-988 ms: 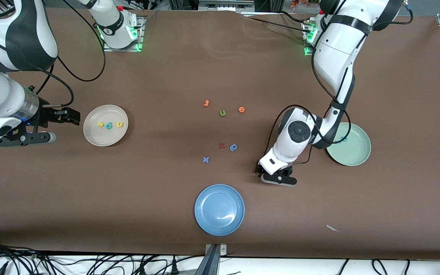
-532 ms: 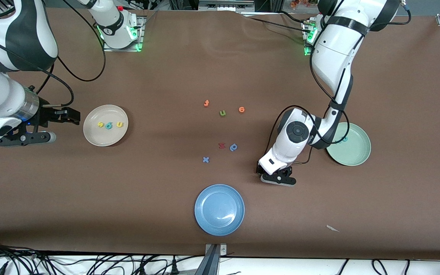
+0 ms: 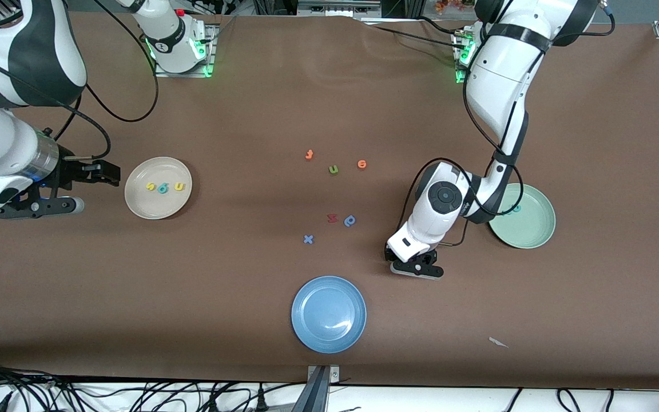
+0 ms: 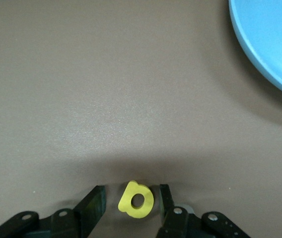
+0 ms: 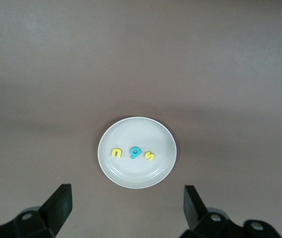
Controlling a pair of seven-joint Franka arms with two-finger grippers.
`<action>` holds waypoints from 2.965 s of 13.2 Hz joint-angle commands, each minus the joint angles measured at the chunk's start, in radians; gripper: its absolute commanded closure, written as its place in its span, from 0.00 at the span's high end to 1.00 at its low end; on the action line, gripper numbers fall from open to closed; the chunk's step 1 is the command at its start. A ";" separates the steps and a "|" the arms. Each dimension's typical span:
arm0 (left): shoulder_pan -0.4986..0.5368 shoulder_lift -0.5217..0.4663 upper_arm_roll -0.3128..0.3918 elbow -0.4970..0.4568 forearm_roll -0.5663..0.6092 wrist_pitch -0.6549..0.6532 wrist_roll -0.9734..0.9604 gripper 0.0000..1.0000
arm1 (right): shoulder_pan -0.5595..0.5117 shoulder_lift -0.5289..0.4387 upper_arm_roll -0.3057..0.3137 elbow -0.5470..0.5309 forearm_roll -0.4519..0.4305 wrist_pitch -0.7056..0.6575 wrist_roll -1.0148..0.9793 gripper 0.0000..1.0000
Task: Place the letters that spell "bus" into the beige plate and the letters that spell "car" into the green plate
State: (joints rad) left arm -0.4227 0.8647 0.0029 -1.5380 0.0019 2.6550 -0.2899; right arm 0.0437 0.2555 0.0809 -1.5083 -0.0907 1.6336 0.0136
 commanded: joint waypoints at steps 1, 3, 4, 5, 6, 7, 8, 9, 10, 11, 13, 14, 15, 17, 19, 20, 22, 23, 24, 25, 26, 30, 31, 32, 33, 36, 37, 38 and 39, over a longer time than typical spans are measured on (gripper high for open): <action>-0.013 0.030 0.017 0.024 0.020 -0.003 0.005 0.44 | -0.011 -0.032 0.010 -0.033 -0.009 -0.003 -0.018 0.99; -0.013 0.030 0.017 0.022 0.020 -0.003 0.005 0.35 | -0.011 -0.032 0.010 -0.032 -0.007 -0.003 -0.018 0.99; -0.013 0.028 0.017 0.022 0.020 -0.003 0.005 0.34 | -0.011 -0.032 0.010 -0.032 -0.007 -0.003 -0.018 0.99; -0.013 0.028 0.017 0.022 0.021 -0.003 0.005 0.29 | -0.011 -0.032 0.010 -0.032 -0.007 -0.003 -0.018 0.99; -0.013 0.028 0.017 0.021 0.021 -0.003 0.005 0.27 | -0.011 -0.032 0.010 -0.032 -0.007 -0.003 -0.018 0.99; -0.013 0.028 0.017 0.021 0.021 -0.003 0.005 0.18 | -0.013 -0.032 0.010 -0.032 -0.007 -0.003 -0.018 0.99; -0.013 0.027 0.017 0.021 0.027 -0.003 0.005 0.14 | -0.013 -0.032 0.010 -0.033 -0.007 -0.003 -0.020 0.99; -0.013 0.022 0.017 0.019 0.032 -0.004 0.005 0.09 | -0.013 -0.032 0.010 -0.033 -0.007 -0.003 -0.020 0.99; -0.011 0.011 0.017 0.019 0.035 -0.007 0.003 0.08 | -0.013 -0.032 0.010 -0.032 -0.007 -0.003 -0.020 0.99; -0.008 -0.012 0.017 0.016 0.036 -0.015 0.003 0.07 | -0.013 -0.032 0.010 -0.032 -0.007 -0.003 -0.020 0.99; 0.010 -0.053 0.017 0.013 0.038 -0.097 0.027 0.04 | -0.013 -0.032 0.007 -0.033 -0.007 -0.003 -0.020 0.99; 0.021 -0.068 0.017 0.013 0.038 -0.122 0.067 0.00 | -0.013 -0.032 0.005 -0.033 -0.007 -0.003 -0.020 0.99; 0.031 -0.082 0.017 0.009 0.036 -0.125 0.095 0.00 | -0.013 -0.032 0.005 -0.033 -0.007 -0.003 -0.021 0.99; 0.047 -0.107 0.017 -0.008 0.036 -0.151 0.116 0.00 | -0.013 -0.032 0.005 -0.033 -0.007 -0.003 -0.021 0.99; 0.099 -0.157 0.017 -0.048 0.036 -0.219 0.234 0.00 | -0.013 -0.032 0.005 -0.033 -0.007 -0.001 -0.021 0.99; 0.135 -0.192 0.017 -0.088 0.036 -0.225 0.308 0.00 | -0.013 -0.032 0.003 -0.033 -0.007 -0.001 -0.021 0.99; 0.205 -0.251 0.016 -0.154 0.036 -0.269 0.423 0.00 | -0.013 -0.032 0.003 -0.033 -0.007 -0.001 -0.021 0.99; 0.234 -0.280 0.014 -0.183 0.036 -0.303 0.469 0.00 | -0.013 -0.032 0.003 -0.033 -0.007 -0.001 -0.021 0.99; 0.257 -0.308 0.016 -0.215 0.036 -0.332 0.501 0.00 | -0.013 -0.032 0.003 -0.033 -0.007 -0.001 -0.021 0.99; 0.277 -0.341 0.016 -0.264 0.036 -0.355 0.520 0.00 | -0.013 -0.032 0.003 -0.033 -0.007 -0.001 -0.021 0.99; 0.298 -0.384 0.016 -0.324 0.036 -0.366 0.535 0.00 | -0.013 -0.032 0.003 -0.033 -0.007 -0.001 -0.021 0.99; 0.380 -0.548 0.017 -0.549 0.040 -0.366 0.630 0.00 | -0.013 -0.032 0.003 -0.033 -0.007 -0.001 -0.021 0.99; 0.407 -0.568 0.019 -0.583 0.043 -0.366 0.650 0.00 | -0.013 -0.032 0.003 -0.033 -0.007 -0.001 -0.021 0.99; 0.432 -0.581 0.019 -0.603 0.078 -0.365 0.666 0.00 | -0.013 -0.032 0.003 -0.033 -0.007 -0.001 -0.021 0.99; 0.456 -0.585 0.022 -0.608 0.130 -0.363 0.667 0.00 | -0.013 -0.032 0.003 -0.033 -0.007 -0.001 -0.021 0.99; 0.472 -0.582 0.025 -0.608 0.156 -0.359 0.664 0.00 | -0.013 -0.032 0.003 -0.033 -0.007 -0.003 -0.021 0.99; 0.470 -0.582 0.025 -0.607 0.156 -0.359 0.654 0.00 | -0.013 -0.032 0.003 -0.033 -0.007 -0.001 -0.021 0.99; 0.469 -0.582 0.025 -0.607 0.156 -0.359 0.653 0.00 | -0.013 -0.032 0.003 -0.033 -0.007 -0.003 -0.021 0.99; 0.469 -0.579 0.025 -0.605 0.158 -0.356 0.653 0.00 | -0.013 -0.032 0.003 -0.033 -0.007 -0.003 -0.021 0.99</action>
State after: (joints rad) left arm 0.0476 0.3084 0.0302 -2.1230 0.1288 2.2894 0.3666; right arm 0.0412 0.2551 0.0778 -1.5105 -0.0907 1.6306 0.0129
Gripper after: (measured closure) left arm 0.692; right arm 0.004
